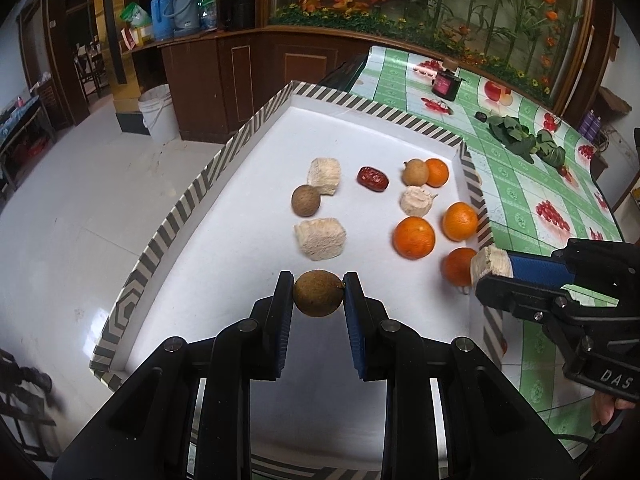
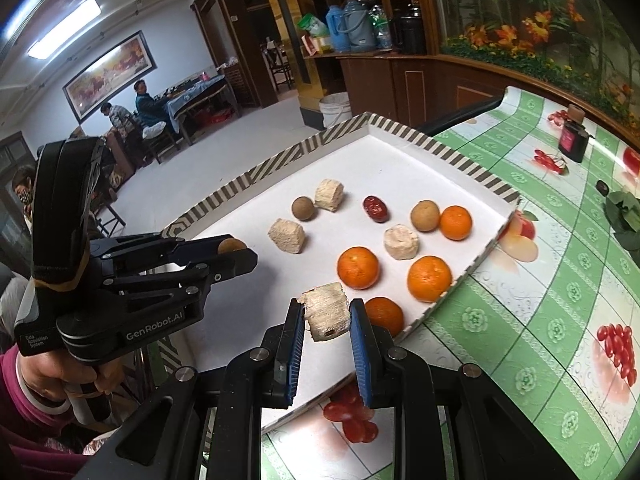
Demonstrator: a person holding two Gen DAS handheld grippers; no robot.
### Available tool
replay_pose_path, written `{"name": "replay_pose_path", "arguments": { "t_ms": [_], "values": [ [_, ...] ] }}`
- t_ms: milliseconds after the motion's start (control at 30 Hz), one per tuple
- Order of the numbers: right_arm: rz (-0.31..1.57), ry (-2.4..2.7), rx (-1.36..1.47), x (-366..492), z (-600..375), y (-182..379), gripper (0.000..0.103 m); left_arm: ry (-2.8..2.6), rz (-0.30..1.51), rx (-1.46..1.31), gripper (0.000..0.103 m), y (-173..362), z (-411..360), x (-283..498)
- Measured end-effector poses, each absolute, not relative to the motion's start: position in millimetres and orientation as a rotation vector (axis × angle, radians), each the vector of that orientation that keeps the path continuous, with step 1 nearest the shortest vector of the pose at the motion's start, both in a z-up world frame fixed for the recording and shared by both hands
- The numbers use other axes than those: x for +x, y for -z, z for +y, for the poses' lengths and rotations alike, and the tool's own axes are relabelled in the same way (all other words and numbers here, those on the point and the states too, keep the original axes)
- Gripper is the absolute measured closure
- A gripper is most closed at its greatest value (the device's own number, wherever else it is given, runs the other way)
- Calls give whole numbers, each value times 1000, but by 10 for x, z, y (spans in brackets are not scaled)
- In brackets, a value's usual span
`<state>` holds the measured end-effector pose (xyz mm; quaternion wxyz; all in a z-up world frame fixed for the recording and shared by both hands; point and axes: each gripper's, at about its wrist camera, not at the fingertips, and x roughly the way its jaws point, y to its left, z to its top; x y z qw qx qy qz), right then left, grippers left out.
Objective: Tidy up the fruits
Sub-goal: 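Carry the brown fruit with the left gripper while the right carries the beige cake to the tray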
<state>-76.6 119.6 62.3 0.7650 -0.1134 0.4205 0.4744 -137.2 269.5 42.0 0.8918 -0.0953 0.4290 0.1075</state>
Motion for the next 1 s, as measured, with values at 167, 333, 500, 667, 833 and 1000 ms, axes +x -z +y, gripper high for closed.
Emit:
{"name": "replay_pose_path", "arguments": {
  "t_ms": [167, 333, 500, 667, 833, 1000],
  "values": [
    [927, -1049, -281, -794, 1329, -544, 81, -225, 901, -205, 79, -381, 2716, -1334],
    [943, -1049, -317, -777, 1459, -449, 81, -227, 906, -212, 79, -350, 2744, -1297],
    [960, -1030, -332, -711, 1510, -368, 81, -219, 916, -214, 79, -318, 2739, -1274],
    [966, -1023, -348, -691, 1532, -326, 81, -216, 924, -222, 79, -288, 2735, -1236],
    [963, -1014, -347, -658, 1543, -297, 81, -222, 923, -219, 79, -276, 2729, -1209],
    [950, -990, -351, -637, 1535, -306, 81, -227, 927, -215, 79, -262, 2703, -1163]
  ]
}}
